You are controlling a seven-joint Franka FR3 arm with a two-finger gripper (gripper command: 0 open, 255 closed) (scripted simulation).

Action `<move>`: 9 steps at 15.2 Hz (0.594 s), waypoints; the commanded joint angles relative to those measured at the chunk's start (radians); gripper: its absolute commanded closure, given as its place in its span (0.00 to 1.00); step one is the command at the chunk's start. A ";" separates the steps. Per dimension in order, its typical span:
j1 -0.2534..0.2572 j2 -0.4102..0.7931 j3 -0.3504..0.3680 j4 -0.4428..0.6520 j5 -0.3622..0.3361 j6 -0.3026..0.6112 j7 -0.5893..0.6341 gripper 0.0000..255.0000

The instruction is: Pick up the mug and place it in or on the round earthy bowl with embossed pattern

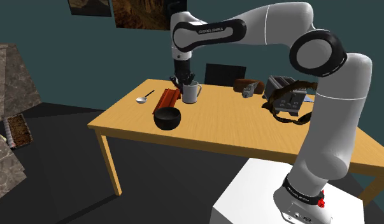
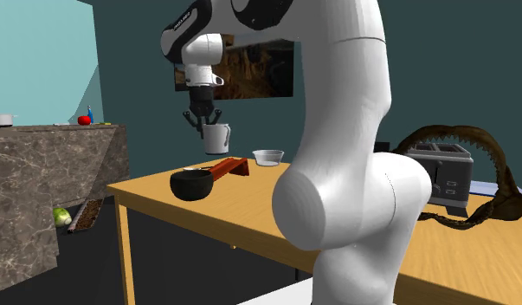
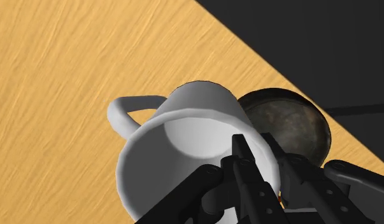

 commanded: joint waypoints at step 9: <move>0.080 0.438 0.018 0.661 -0.028 -0.228 0.069 1.00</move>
